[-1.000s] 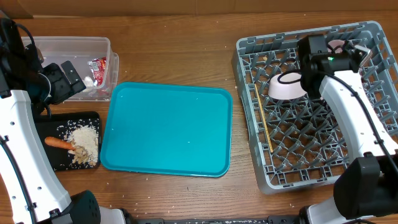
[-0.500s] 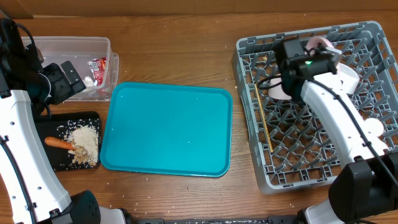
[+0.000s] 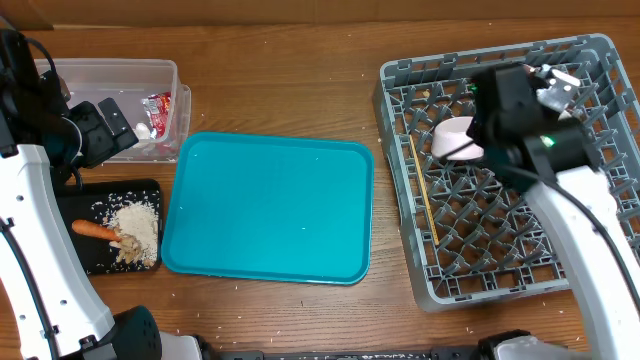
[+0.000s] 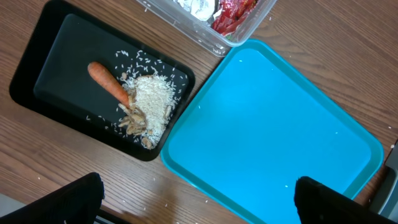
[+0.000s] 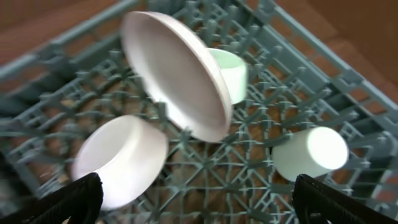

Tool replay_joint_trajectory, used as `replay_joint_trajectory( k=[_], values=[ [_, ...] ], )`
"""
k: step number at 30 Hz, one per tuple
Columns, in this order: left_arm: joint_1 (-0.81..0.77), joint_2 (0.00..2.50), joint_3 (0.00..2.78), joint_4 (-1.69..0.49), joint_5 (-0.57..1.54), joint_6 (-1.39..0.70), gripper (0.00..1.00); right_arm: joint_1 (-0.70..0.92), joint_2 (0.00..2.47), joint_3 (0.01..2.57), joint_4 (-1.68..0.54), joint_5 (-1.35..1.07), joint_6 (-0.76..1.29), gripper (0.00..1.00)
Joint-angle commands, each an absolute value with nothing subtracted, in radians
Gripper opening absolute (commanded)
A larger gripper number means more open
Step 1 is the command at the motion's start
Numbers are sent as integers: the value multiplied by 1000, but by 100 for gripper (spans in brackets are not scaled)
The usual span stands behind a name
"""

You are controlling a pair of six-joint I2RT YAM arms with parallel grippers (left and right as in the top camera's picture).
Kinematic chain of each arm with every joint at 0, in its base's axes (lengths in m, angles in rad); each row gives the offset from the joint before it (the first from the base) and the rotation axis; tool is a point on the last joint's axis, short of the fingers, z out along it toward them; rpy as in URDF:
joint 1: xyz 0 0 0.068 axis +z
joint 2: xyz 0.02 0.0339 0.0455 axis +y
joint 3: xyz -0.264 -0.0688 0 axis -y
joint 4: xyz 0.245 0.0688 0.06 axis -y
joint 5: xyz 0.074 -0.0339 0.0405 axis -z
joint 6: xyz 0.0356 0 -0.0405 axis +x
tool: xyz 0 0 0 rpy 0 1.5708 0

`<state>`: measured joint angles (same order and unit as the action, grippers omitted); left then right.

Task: Sort waste into correct bins and load items into the dishwasher
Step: 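Stand the plate upright in the rack and open the right gripper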

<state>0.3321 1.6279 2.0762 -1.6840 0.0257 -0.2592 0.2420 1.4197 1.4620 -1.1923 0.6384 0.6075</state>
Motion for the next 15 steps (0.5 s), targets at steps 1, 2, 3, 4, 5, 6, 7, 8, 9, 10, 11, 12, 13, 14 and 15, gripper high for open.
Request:
replay_joint_trajectory(
  k=[1,2,3,4,5,6,7,8,9,10,11,12,13,14,15],
  values=[
    [336,1629,2074,-1687,36,-247,100,240,1371,1462,-1159,372,449,100],
    [336,1629,2074,-1687,46,-247,100,240,1369,1462,-1145,277,383,100],
    [334,1629,2074,-1687,54,-247,100,240,1369,1462,-1132,174,311,100],
    [332,1629,2074,-1686,62,-246,100,240,1371,1461,-1122,48,227,100],
    [331,1629,2074,-1686,71,-246,100,240,1375,1461,-1117,-49,167,100],
    [330,1629,2074,-1684,80,-244,100,241,1378,1461,-1111,-131,119,100],
    [325,1629,2074,-1680,90,-233,100,241,1383,1461,-1103,-196,86,100],
    [319,1629,2074,-1674,106,-214,100,241,1388,1461,-1092,-235,74,100],
    [309,1629,2074,-1667,125,-197,100,241,1394,1461,-1077,-250,75,100],
    [299,1629,2073,-1660,143,-184,100,241,1400,1461,-1061,-255,79,100],
    [284,1629,2069,-1649,164,-170,100,241,1405,1461,-1044,-257,80,100],
    [265,1629,2064,-1640,180,-152,100,240,1411,1461,-1026,-256,82,100],
    [243,1631,2057,-1628,185,-141,100,240,1417,1462,-1010,-256,82,100],
    [221,1631,2049,-1616,184,-131,100,240,1420,1462,-998,-255,82,100],
    [195,1634,2037,-1602,184,-120,100,238,1427,1463,-987,-241,86,100]
  ],
)
